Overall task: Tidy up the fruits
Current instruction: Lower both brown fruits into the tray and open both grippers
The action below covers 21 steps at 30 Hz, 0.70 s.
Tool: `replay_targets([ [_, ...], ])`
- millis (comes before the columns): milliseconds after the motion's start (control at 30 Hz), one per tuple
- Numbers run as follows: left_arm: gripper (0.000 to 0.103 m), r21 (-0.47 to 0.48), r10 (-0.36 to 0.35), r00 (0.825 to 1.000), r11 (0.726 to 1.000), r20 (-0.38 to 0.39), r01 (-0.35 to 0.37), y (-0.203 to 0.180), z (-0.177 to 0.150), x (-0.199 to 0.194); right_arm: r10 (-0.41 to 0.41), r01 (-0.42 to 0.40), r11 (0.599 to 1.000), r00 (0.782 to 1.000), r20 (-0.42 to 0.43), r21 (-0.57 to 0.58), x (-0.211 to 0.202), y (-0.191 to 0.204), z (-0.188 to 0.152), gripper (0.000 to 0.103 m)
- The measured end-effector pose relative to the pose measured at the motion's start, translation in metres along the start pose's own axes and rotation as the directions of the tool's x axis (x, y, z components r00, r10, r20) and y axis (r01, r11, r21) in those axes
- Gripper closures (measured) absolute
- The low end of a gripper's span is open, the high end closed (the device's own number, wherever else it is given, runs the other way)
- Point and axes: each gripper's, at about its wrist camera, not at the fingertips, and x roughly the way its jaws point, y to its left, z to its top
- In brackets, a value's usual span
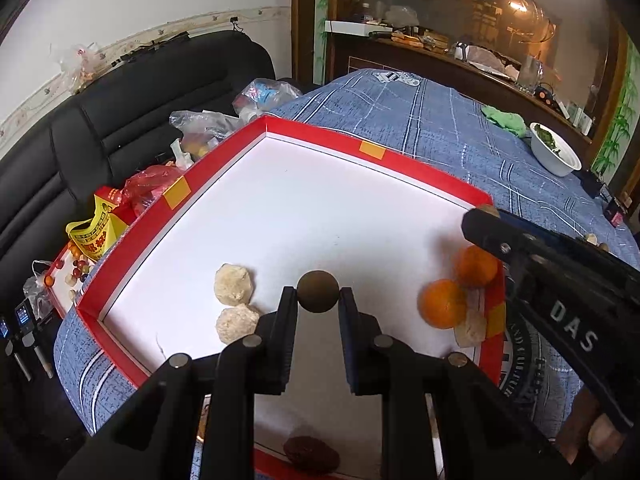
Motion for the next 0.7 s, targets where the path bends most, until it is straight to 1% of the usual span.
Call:
replay_targets([
  [367, 0.084, 0.001, 0.011, 1.0, 1.0, -0.017, -0.011, 0.003, -0.001, 0.006, 0.005, -0.005, 1.0, 0.999, -0.035, 0.001, 0.026, 0.005, 0.003, 0.078],
  [700, 0.084, 0.002, 0.028, 0.999, 1.0, -0.022, -0.028, 0.002, 0.002, 0.009, 0.012, -0.012, 1.0, 0.999, -0.043, 0.002, 0.035, 0.006, 0.007, 0.078],
])
